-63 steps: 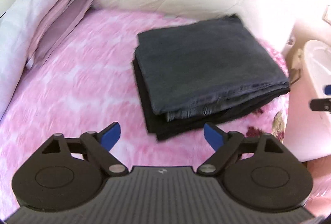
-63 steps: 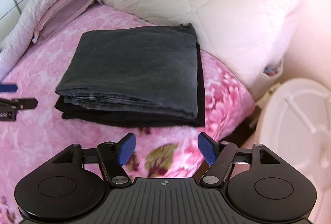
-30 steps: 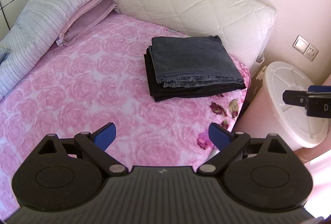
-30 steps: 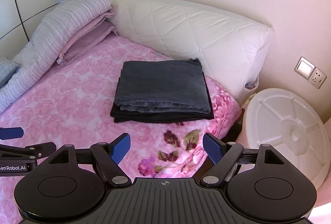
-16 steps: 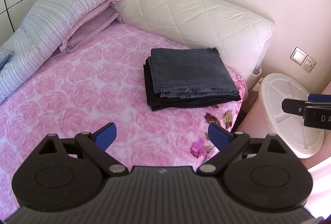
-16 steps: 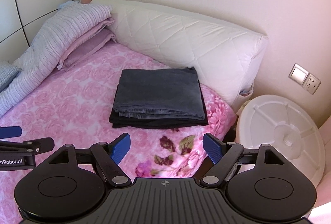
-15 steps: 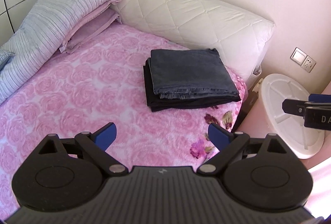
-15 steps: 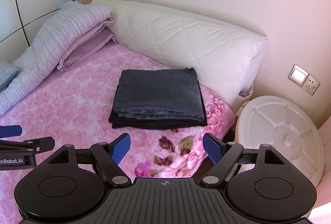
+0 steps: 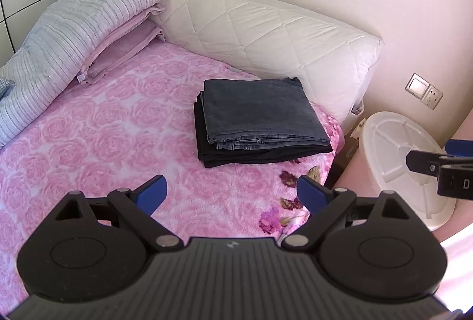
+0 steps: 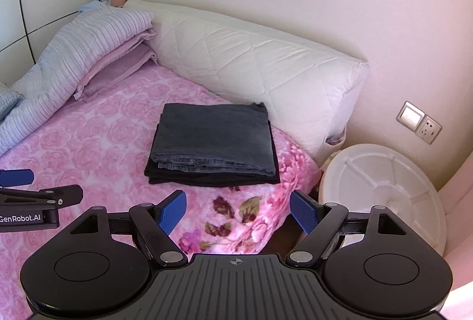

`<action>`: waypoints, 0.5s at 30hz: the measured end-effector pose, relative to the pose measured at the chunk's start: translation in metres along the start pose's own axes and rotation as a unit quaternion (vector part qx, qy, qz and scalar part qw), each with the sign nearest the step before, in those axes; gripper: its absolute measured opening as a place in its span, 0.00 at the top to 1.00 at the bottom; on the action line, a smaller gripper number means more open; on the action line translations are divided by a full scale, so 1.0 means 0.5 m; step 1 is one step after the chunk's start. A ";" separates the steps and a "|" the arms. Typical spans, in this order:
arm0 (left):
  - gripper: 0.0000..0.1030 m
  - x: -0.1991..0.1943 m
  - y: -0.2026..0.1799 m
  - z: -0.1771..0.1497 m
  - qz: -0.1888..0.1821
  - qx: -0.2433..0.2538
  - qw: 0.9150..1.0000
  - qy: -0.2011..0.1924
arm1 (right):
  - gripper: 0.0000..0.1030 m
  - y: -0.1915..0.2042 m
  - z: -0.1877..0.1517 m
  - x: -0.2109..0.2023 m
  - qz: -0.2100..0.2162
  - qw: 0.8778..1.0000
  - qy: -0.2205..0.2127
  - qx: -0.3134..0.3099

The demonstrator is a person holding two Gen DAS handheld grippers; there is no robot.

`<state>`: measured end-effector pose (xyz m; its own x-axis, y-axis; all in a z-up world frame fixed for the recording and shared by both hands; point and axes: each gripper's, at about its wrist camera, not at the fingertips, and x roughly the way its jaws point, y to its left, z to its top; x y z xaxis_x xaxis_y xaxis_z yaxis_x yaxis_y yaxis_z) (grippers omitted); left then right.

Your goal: Fold clothes

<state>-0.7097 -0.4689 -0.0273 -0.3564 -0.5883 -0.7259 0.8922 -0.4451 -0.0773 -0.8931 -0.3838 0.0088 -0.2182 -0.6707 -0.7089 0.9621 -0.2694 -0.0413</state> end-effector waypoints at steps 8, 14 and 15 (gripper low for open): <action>0.10 0.008 -0.025 -0.023 0.004 -0.001 1.000 0.014 | 0.22 -0.011 -0.023 -0.013 -0.009 1.000 0.012 0.000; 0.10 0.025 -0.062 -0.011 0.008 0.000 1.000 0.016 | 0.22 -0.040 -0.014 0.001 -0.004 1.000 0.014 -0.007; 0.10 0.030 -0.069 -0.005 0.010 -0.001 1.000 0.016 | 0.22 -0.046 -0.010 0.006 -0.001 1.000 0.013 -0.010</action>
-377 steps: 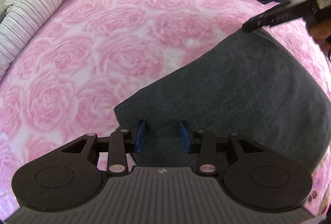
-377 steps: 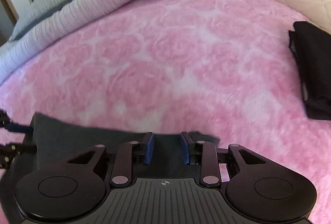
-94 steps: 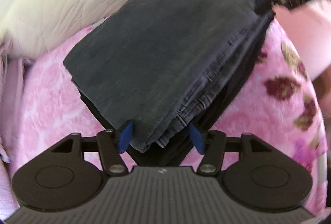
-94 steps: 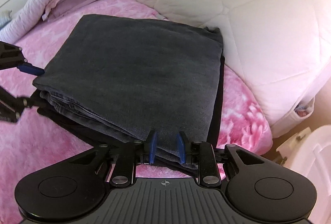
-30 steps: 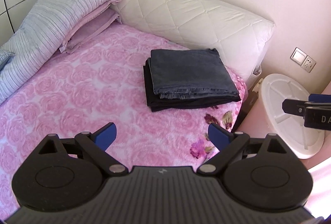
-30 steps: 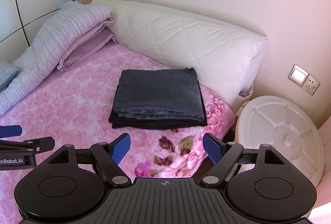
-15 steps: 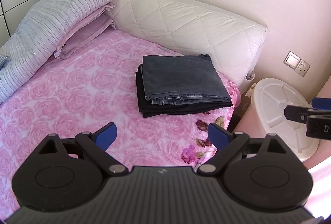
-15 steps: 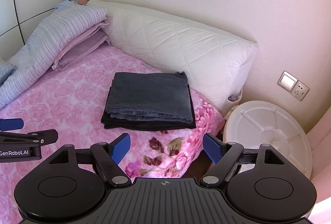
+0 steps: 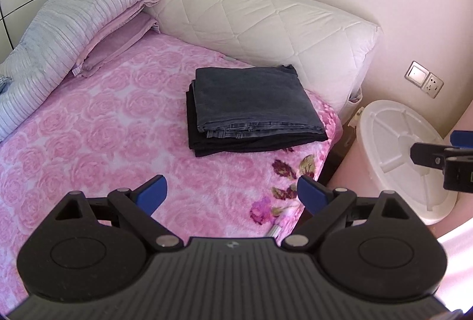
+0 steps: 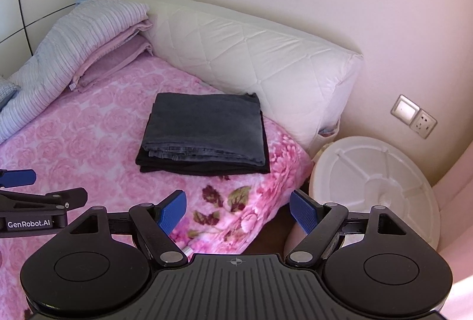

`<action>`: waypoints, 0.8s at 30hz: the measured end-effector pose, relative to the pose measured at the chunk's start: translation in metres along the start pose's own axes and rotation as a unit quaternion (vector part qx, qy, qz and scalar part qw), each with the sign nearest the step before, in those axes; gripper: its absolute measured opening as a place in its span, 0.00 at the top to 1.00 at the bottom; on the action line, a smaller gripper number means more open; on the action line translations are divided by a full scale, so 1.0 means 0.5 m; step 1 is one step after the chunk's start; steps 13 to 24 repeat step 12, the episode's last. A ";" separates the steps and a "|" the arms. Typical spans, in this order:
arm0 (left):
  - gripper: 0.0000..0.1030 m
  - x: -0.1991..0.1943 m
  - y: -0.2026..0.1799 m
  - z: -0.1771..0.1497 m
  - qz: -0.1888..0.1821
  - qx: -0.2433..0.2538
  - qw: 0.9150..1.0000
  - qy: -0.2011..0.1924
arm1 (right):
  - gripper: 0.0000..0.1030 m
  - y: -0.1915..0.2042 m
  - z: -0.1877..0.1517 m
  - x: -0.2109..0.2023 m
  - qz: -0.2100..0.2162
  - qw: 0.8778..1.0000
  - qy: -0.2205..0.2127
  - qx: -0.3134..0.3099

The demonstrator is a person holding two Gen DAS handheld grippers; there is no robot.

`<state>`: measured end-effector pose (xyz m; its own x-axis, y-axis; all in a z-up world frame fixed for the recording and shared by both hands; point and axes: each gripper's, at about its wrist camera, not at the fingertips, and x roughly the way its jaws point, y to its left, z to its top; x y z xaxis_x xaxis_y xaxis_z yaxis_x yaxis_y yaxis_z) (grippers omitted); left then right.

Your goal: Fold clothes

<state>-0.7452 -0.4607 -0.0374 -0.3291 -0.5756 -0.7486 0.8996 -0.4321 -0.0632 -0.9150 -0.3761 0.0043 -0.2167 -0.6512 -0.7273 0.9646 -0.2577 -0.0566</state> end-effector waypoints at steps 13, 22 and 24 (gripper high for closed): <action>0.10 0.046 -0.073 0.053 0.024 -0.019 1.000 -0.004 | 0.22 -0.102 0.067 0.068 0.035 0.999 0.001 -0.004; 0.10 0.046 -0.073 0.053 0.024 -0.019 1.000 -0.004 | 0.22 -0.102 0.067 0.068 0.035 0.999 0.001 -0.004; 0.10 0.046 -0.073 0.053 0.024 -0.019 1.000 -0.004 | 0.22 -0.102 0.067 0.068 0.035 0.999 0.001 -0.004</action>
